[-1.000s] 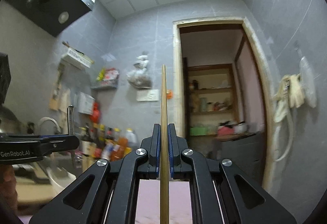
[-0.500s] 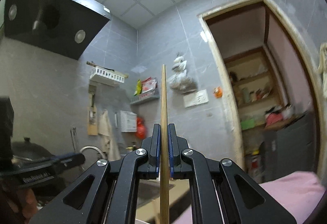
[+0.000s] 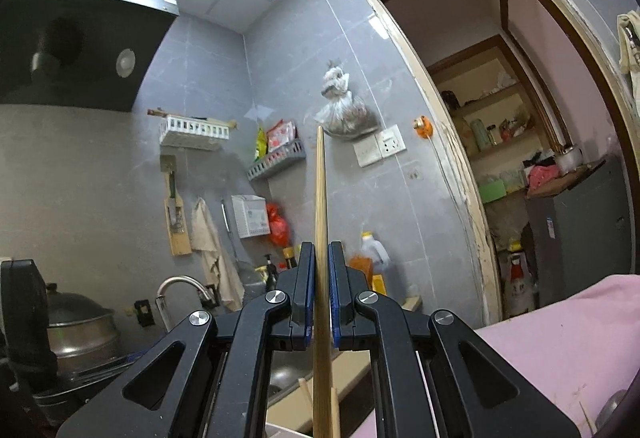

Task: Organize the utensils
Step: 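Lift and carry the peeler in the left tool while the right tool carries the chopstick to the caddy, then lower the peeler and chopstick into the caddy and open both tools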

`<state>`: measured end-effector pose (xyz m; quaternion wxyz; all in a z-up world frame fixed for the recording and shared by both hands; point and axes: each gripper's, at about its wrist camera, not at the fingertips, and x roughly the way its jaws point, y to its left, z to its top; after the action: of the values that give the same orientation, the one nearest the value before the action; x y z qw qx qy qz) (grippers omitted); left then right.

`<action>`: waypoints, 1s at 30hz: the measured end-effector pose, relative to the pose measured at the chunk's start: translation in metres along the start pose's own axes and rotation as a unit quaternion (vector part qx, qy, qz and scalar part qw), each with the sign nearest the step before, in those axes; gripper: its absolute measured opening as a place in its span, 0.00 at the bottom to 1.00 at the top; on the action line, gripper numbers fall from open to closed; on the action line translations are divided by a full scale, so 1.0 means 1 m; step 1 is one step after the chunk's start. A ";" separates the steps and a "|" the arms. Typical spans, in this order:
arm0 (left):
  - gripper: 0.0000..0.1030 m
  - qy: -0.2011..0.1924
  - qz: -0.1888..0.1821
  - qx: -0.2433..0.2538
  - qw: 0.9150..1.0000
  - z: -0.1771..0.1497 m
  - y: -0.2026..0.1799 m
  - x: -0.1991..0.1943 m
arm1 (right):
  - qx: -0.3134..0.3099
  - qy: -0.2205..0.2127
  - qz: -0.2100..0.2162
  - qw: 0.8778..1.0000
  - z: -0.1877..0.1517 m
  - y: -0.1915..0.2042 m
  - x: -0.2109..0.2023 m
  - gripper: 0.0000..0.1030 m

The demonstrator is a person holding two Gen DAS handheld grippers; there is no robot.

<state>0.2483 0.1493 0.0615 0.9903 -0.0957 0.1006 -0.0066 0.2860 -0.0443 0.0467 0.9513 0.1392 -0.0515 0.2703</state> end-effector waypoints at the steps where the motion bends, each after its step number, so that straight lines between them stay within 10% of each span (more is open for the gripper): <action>1: 0.12 0.002 0.000 -0.001 1.000 -0.001 0.001 0.001 | -0.003 0.001 -0.004 1.000 -0.002 0.000 0.001 0.04; 30: 0.12 0.019 -0.018 0.011 1.000 -0.012 -0.005 0.006 | -0.021 -0.004 -0.018 1.000 -0.018 -0.007 -0.002 0.05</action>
<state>0.2514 0.1416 0.0497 0.9890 -0.0862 0.1173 -0.0275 0.2887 -0.0455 0.0275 0.9586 0.1212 -0.0584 0.2510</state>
